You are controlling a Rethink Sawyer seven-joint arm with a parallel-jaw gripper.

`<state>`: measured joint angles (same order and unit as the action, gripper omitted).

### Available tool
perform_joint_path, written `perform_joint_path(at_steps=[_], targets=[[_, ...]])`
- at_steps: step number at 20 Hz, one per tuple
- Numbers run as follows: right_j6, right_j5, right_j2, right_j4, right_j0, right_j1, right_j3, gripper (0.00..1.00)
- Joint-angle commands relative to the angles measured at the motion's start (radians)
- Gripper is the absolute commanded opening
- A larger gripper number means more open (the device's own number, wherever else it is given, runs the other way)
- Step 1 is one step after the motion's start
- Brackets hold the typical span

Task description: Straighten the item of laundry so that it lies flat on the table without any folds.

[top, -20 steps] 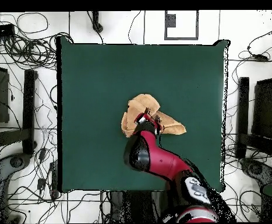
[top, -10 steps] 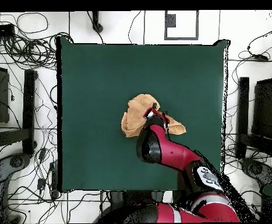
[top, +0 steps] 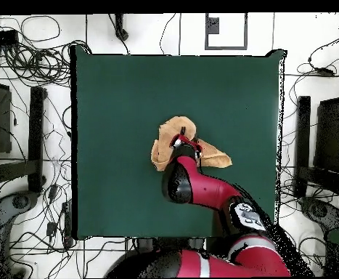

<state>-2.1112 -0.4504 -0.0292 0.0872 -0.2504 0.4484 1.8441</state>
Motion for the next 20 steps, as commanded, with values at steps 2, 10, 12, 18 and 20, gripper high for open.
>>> perform_joint_path(at_steps=[2, 10, 12, 18, 20], targets=[[-0.150, 0.014, 0.139, 0.025, 0.072, 0.021, -0.018, 1.00], [-0.102, 0.118, 0.141, 0.029, 0.067, -0.025, -0.043, 1.00], [-0.093, 0.124, 0.133, 0.027, 0.070, -0.028, -0.048, 1.00], [-0.080, 0.119, 0.129, 0.049, 0.058, -0.028, -0.059, 1.00], [-0.076, 0.117, 0.118, 0.055, 0.061, -0.027, -0.067, 0.00]])
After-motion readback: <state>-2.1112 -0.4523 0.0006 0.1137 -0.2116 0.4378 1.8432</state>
